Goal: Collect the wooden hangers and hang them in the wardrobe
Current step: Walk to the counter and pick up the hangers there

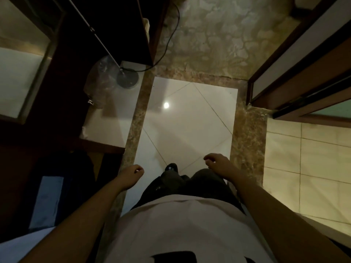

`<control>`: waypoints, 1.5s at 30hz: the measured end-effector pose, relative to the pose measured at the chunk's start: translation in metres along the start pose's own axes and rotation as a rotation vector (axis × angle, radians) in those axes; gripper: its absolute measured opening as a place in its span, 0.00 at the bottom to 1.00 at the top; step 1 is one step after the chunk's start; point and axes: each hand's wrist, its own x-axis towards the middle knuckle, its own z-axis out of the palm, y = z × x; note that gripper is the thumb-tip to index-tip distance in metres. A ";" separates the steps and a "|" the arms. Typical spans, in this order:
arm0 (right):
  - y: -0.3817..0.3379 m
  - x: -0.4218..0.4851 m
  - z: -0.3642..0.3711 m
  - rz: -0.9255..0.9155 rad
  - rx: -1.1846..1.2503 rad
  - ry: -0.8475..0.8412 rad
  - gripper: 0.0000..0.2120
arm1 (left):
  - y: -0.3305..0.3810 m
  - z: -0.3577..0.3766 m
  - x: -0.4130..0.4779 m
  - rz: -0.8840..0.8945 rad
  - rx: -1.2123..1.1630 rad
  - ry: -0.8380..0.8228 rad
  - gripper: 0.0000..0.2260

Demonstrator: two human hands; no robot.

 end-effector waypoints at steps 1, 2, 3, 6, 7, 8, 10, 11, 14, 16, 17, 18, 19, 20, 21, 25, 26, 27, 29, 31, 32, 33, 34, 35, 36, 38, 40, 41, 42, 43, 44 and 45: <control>-0.014 0.009 -0.009 -0.025 -0.005 -0.003 0.16 | 0.005 -0.011 0.006 -0.007 -0.024 0.011 0.14; -0.026 0.018 -0.019 -0.045 -0.003 -0.005 0.16 | 0.010 -0.020 0.012 -0.019 -0.046 0.024 0.14; -0.036 0.027 -0.029 -0.053 -0.001 -0.007 0.16 | 0.015 -0.028 0.018 -0.033 -0.060 0.033 0.14; -0.046 0.057 -0.063 -0.061 0.000 0.007 0.16 | 0.037 -0.042 0.037 -0.051 -0.070 0.015 0.12; -0.046 0.067 -0.076 -0.056 0.010 0.008 0.15 | 0.045 -0.045 0.044 -0.060 -0.072 0.010 0.09; -0.044 0.076 -0.089 -0.050 0.024 0.005 0.15 | 0.054 -0.049 0.052 -0.075 -0.080 0.007 0.07; -0.033 0.095 -0.117 -0.028 0.051 -0.002 0.14 | 0.076 -0.055 0.068 -0.104 -0.107 0.001 0.07; -0.025 0.102 -0.133 -0.011 0.067 -0.006 0.14 | 0.088 -0.058 0.077 -0.115 -0.120 0.001 0.08; 0.003 0.122 -0.182 0.072 0.127 0.014 0.13 | 0.138 -0.061 0.102 -0.124 -0.124 0.016 0.08; 0.016 0.127 -0.219 0.149 0.181 0.047 0.14 | 0.183 -0.060 0.115 -0.101 -0.102 0.001 0.07; 0.024 0.129 -0.236 0.194 0.202 0.045 0.14 | 0.206 -0.058 0.122 -0.078 -0.080 -0.009 0.08; 0.033 0.131 -0.252 0.221 0.217 0.039 0.15 | 0.230 -0.057 0.129 -0.049 -0.054 -0.016 0.09; 0.042 0.135 -0.268 0.249 0.237 0.035 0.15 | 0.257 -0.057 0.136 -0.021 -0.031 -0.023 0.09; 0.053 0.140 -0.282 0.269 0.247 0.041 0.15 | 0.283 -0.057 0.143 0.006 -0.011 -0.028 0.08; 0.060 0.145 -0.297 0.297 0.248 0.046 0.15 | 0.308 -0.057 0.152 0.033 0.006 -0.028 0.09; 0.072 0.166 -0.349 0.371 0.284 0.085 0.14 | 0.403 -0.064 0.181 0.133 0.038 -0.032 0.15; 0.072 0.173 -0.361 0.364 0.281 0.080 0.14 | 0.424 -0.067 0.187 0.152 0.033 -0.042 0.15; 0.069 0.179 -0.372 0.364 0.278 0.074 0.14 | 0.441 -0.070 0.195 0.164 0.026 -0.049 0.14; 0.060 0.196 -0.390 0.351 0.260 0.068 0.14 | 0.466 -0.080 0.211 0.184 0.028 -0.060 0.14; 0.049 0.218 -0.406 0.332 0.247 0.057 0.15 | 0.481 -0.095 0.229 0.189 0.035 -0.055 0.13; 0.041 0.231 -0.414 0.315 0.248 0.055 0.15 | 0.485 -0.104 0.238 0.181 0.031 -0.053 0.13; 0.031 0.243 -0.422 0.299 0.244 0.052 0.15 | 0.486 -0.113 0.247 0.168 0.026 -0.050 0.13; 0.021 0.257 -0.429 0.278 0.231 0.045 0.15 | 0.486 -0.123 0.255 0.141 0.020 -0.048 0.13; 0.008 0.271 -0.435 0.258 0.211 0.031 0.15 | 0.484 -0.133 0.263 0.108 0.013 -0.044 0.13; -0.005 0.285 -0.442 0.235 0.190 0.020 0.14 | 0.481 -0.144 0.272 0.073 0.003 -0.037 0.13; -0.039 0.312 -0.456 0.178 0.153 -0.018 0.15 | 0.473 -0.166 0.290 0.004 -0.009 -0.019 0.13; -0.076 0.338 -0.469 0.101 0.092 -0.060 0.15 | 0.465 -0.188 0.302 -0.081 -0.041 -0.011 0.13; -0.095 0.354 -0.478 0.070 0.069 -0.072 0.15 | 0.463 -0.202 0.311 -0.116 -0.055 0.001 0.12; -0.109 0.362 -0.484 0.038 0.056 -0.078 0.14 | 0.462 -0.211 0.314 -0.139 -0.063 0.005 0.12; -0.122 0.372 -0.491 0.008 0.044 -0.080 0.14 | 0.462 -0.221 0.320 -0.144 -0.068 0.005 0.12; -0.136 0.386 -0.502 -0.018 0.035 -0.080 0.15 | 0.467 -0.235 0.328 -0.146 -0.066 0.003 0.12; -0.149 0.397 -0.512 -0.026 0.028 -0.082 0.15 | 0.475 -0.248 0.336 -0.150 -0.063 0.005 0.12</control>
